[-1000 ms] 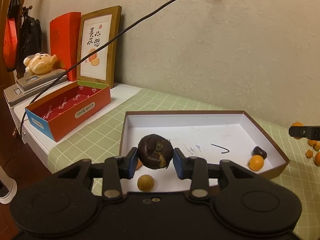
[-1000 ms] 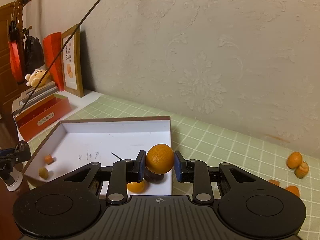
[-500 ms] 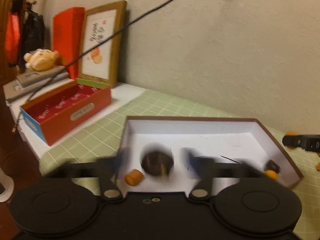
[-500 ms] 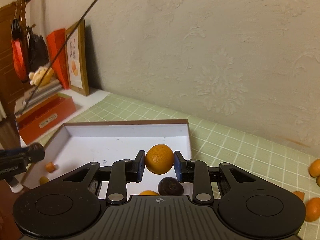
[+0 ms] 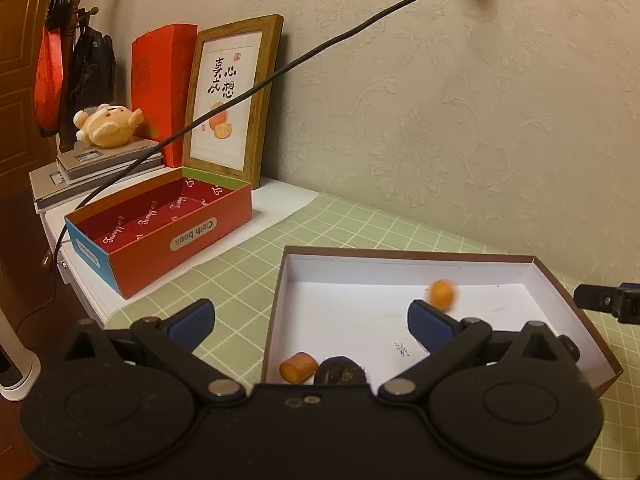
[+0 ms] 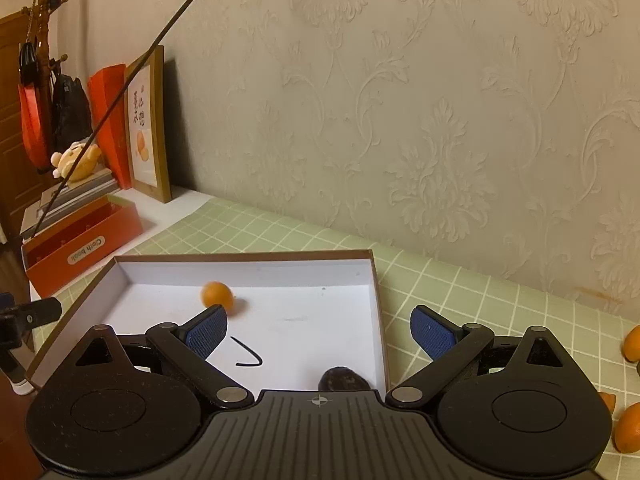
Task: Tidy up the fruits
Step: 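Carry the chestnut and orange over the white box and open both tools, then move both open tools back toward the remaining fruit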
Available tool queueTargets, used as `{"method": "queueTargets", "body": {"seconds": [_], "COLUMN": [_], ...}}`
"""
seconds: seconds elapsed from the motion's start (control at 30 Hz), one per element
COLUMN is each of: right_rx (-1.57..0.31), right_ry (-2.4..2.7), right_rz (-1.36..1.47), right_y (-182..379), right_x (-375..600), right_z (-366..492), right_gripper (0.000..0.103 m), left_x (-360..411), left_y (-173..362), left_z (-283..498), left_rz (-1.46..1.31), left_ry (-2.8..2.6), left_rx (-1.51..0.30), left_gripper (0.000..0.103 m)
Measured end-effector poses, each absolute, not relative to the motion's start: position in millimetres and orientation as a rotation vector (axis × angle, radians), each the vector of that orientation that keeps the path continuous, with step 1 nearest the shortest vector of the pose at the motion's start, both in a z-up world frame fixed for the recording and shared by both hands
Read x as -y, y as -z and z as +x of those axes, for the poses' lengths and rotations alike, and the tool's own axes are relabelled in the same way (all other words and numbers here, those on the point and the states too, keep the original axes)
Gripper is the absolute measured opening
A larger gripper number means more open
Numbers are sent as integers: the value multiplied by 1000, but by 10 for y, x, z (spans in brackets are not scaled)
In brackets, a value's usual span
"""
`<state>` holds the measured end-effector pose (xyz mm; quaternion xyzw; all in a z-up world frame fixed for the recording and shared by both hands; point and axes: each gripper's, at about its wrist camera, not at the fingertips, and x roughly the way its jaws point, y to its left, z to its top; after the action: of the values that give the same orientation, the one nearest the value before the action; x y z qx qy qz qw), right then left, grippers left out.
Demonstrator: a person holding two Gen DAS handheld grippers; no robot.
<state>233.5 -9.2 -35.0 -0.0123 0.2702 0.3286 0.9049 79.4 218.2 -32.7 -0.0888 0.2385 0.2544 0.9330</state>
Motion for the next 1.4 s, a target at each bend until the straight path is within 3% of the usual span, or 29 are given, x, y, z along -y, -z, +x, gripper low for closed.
{"method": "queueTargets", "body": {"seconds": [0.23, 0.3, 1.4], "right_rx": [-564, -566, -550], "right_ry": [-680, -682, -655], "right_rz": [-27, -28, -21], "right_y": [355, 361, 183], "right_x": [85, 96, 477], "right_z": [2335, 2341, 2197], "right_gripper": [98, 103, 103], "left_x": [-2195, -2195, -1885], "left_y": [324, 328, 130], "left_z": [795, 798, 798], "left_rz": [-188, -185, -138], "left_ry": [-514, -516, -467], "left_rx": [-488, -489, -460], "left_gripper": [97, 97, 97]}}
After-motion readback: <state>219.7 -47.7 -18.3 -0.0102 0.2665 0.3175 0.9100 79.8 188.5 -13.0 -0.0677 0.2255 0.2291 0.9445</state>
